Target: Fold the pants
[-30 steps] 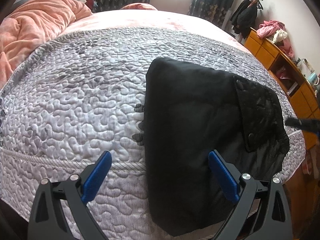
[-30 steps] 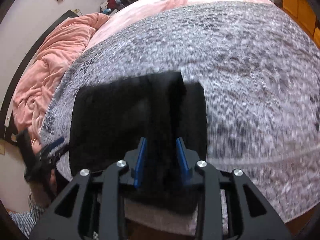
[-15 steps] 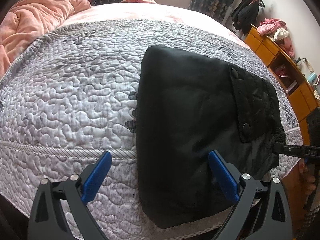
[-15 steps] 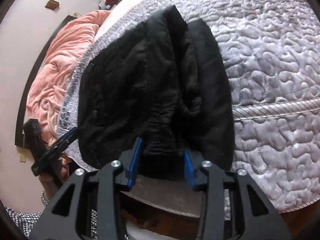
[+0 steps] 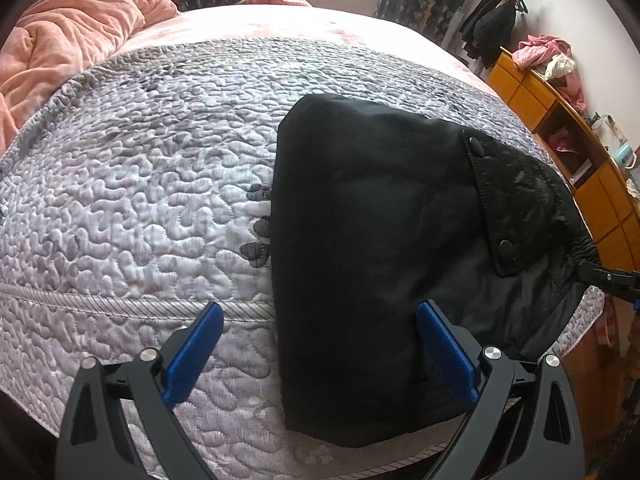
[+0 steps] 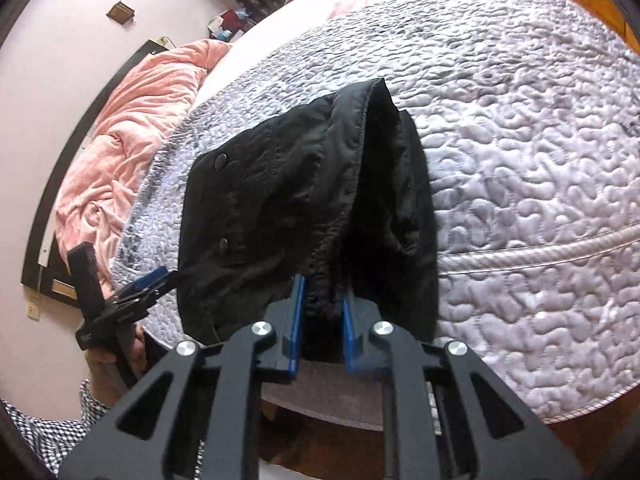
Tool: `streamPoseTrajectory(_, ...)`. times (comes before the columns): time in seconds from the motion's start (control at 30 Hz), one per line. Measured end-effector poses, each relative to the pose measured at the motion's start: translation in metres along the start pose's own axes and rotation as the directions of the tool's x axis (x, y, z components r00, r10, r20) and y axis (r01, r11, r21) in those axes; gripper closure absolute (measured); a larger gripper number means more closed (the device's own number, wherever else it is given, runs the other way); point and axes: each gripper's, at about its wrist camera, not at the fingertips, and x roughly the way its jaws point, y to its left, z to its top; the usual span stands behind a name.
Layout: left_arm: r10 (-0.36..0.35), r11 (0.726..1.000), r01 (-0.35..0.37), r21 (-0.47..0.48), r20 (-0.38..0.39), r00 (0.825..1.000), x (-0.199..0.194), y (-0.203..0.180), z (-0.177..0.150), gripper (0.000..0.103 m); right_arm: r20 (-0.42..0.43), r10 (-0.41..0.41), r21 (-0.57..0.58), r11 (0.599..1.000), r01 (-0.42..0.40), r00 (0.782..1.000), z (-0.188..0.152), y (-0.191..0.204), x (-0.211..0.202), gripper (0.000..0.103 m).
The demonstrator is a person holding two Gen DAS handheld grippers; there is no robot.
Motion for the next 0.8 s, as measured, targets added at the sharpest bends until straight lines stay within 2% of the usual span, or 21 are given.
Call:
streamPoseTrajectory(0.23,-0.01,1.0,0.01,0.006,0.0,1.0,0.0,-0.003,-0.001,0.005,-0.007,-0.045,0.029,0.999,0.045,0.999,-0.005,-0.019,0.004,0.088)
streamPoseTrajectory(0.47,-0.004,1.0,0.004,0.024,0.016,1.0,-0.001,-0.005,0.0,0.005,-0.054,-0.074,0.068,0.995,0.078,0.996,-0.012,-0.039,0.03,0.085)
streamPoseTrajectory(0.6,-0.006,1.0,0.006,0.023,0.018,1.0,-0.001,-0.006,-0.001,0.005,-0.065,-0.155,0.001,0.988,0.155,0.986,-0.016,-0.029,0.041,0.082)
streamPoseTrajectory(0.7,-0.016,1.0,0.015,0.026,0.027,1.0,-0.006,-0.007,-0.002,0.005,-0.063,-0.178,-0.022,0.984,0.177,0.982,-0.015,-0.022,0.039,0.078)
streamPoseTrajectory(0.77,-0.021,0.999,0.02,0.029,0.036,0.999,-0.01,-0.008,-0.002,0.005,-0.058,-0.183,-0.021,0.983,0.182,0.981,-0.014,-0.017,0.032,0.068)
streamPoseTrajectory(0.8,-0.024,0.999,0.023,0.032,0.038,0.999,-0.012,-0.008,-0.002,0.005,-0.053,-0.179,-0.031,0.984,0.178,0.982,-0.013,-0.015,0.028,0.065)
